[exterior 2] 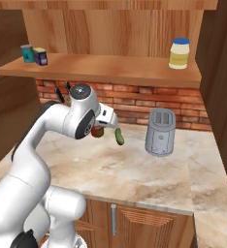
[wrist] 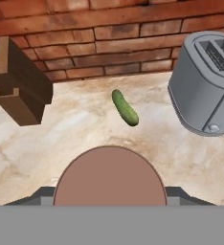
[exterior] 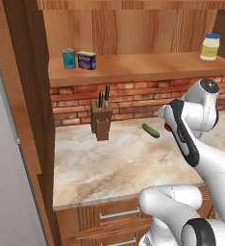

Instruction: Pick the cans from the counter and place them in their designated side in the cabinet.

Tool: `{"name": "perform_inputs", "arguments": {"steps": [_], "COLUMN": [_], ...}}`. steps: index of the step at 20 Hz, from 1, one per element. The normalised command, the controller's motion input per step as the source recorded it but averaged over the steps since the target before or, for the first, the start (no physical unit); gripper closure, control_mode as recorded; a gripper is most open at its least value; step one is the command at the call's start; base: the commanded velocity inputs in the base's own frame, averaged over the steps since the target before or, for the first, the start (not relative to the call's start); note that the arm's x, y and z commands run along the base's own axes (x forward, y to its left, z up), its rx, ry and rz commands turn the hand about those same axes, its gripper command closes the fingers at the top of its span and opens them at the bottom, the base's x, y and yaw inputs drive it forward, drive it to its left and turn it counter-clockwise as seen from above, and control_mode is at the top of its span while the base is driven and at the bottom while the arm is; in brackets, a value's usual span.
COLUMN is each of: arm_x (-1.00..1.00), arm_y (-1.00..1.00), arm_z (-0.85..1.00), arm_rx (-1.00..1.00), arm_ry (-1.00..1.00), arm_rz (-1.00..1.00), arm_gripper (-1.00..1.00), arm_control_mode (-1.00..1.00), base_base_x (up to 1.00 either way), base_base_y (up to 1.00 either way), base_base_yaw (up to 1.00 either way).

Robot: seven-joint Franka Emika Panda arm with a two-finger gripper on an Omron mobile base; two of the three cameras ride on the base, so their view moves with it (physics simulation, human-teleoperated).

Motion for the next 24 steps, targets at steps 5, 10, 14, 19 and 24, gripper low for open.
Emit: {"name": "perform_inputs", "arguments": {"steps": [5,10,14,19,24], "arm_x": [-0.18,-0.16,-0.13,-0.13,-0.17], "arm_y": [0.2,0.18,0.16,0.17,0.14], "arm_z": [0.2,0.22,0.22,0.23,0.21], "arm_rx": [0.0,0.0,0.0,0.0,0.0], "arm_ry": [-0.04,-0.04,-0.03,-0.03,-0.04], "arm_rz": [0.01,0.02,0.02,0.02,0.02], "arm_gripper": [1.0,1.0,1.0,1.0,1.0], "arm_control_mode": [-1.0,-1.0,-1.0,-1.0,-1.0], "base_base_x": [0.0,0.0,0.0,0.0,0.0], "base_base_y": [0.0,0.0,0.0,0.0,0.0], "base_base_yaw": [0.0,0.0,0.0,0.0,0.0]}}
